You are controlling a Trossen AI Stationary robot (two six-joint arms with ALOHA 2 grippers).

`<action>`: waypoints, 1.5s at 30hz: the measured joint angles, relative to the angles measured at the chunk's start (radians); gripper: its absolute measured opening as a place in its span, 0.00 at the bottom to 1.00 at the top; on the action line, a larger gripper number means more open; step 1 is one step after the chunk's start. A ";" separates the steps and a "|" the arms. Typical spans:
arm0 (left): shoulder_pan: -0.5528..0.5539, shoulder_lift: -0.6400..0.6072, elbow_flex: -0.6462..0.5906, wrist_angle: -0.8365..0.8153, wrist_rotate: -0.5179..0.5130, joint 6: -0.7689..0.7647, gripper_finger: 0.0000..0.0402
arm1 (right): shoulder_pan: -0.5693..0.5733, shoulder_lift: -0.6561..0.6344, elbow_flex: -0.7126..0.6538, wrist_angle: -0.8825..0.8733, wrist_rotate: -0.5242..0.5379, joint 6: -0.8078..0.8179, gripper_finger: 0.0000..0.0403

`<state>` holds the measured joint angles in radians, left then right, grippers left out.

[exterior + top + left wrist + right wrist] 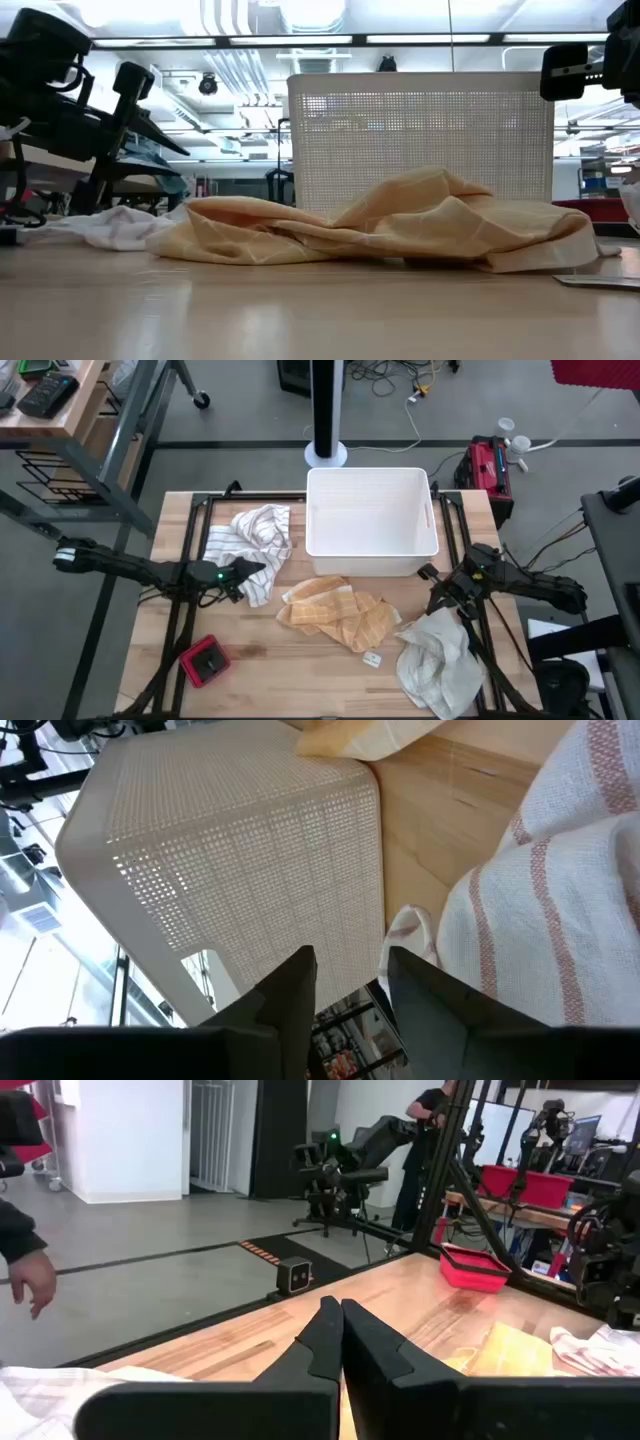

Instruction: Fold towel

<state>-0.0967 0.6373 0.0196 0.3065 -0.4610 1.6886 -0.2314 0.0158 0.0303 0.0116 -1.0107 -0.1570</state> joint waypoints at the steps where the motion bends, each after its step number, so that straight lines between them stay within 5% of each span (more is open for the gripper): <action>1: 0.000 0.000 0.000 0.000 0.000 0.000 0.30 | 0.000 0.000 0.000 0.000 0.000 0.000 0.00; 26: 0.000 0.000 0.000 0.000 0.000 0.000 0.41 | 0.000 0.000 0.000 0.000 0.000 0.000 0.00; 45: 0.000 0.000 0.000 0.000 0.000 0.000 0.32 | 0.000 0.000 0.000 0.000 0.000 0.000 0.00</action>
<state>-0.0967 0.6373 0.0196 0.3065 -0.4612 1.6886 -0.2314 0.0158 0.0303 0.0116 -1.0107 -0.1569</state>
